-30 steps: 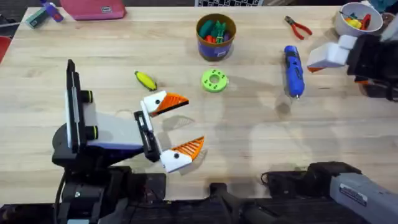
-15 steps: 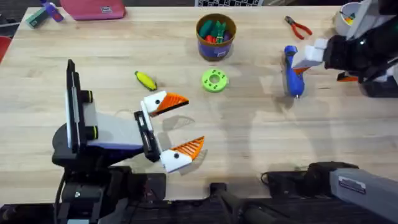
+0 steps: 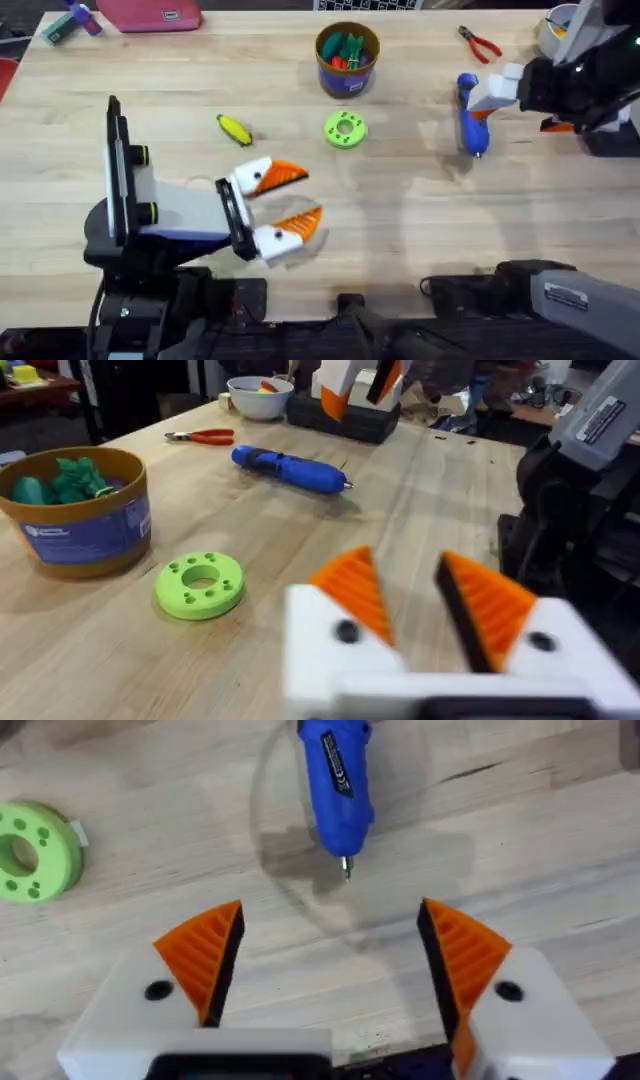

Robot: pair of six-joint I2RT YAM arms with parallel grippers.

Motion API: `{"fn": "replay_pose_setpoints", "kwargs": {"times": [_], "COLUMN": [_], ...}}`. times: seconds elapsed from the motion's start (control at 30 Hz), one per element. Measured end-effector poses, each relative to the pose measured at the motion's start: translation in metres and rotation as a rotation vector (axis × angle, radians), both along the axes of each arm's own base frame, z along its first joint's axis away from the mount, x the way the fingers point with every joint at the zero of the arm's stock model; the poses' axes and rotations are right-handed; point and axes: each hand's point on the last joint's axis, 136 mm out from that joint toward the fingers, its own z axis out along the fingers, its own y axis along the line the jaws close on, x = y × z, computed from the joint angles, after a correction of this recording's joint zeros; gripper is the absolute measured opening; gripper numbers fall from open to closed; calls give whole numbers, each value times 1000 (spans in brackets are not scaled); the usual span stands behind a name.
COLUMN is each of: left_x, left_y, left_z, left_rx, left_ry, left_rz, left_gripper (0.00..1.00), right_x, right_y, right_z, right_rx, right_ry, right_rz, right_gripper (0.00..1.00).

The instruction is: Pick up the gripper from the table and insert it into the empty holder that is missing its gripper. Then pick up a screw, insert it into the mounting hole, and use the screwdriver to tighten it. Finally, clean up the table by picking up the vegetable and placing it into the bucket.

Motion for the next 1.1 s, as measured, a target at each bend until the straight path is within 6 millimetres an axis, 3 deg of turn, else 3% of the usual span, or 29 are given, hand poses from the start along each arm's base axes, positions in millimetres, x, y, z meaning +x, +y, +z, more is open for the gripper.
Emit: {"fn": "replay_pose_setpoints", "kwargs": {"times": [0.1, 0.13, 0.7, 0.93, 1.1], "left_x": [0, 0, 0, 0, 0], "left_y": [0, 0, 0, 0, 0], "left_z": [0, 0, 0, 0, 0], "left_rx": [0, 1, 1, 1, 2], "left_ry": [0, -4, -4, -4, -4], "left_rz": [0, 1, 1, 1, 1], "left_gripper": [101, 27, 19, 19, 19], "right_x": [0, 0, 15, 60, 86], "right_y": [0, 0, -5, -27, -31], "right_z": [0, 0, 1, -9, -36], "right_rx": [0, 0, -20, -31, -39], "right_ry": [0, -1, -15, 23, 54], "right_rz": [0, 0, 44, 26, 63], "right_gripper": [994, 994, 993, 994, 994]}}
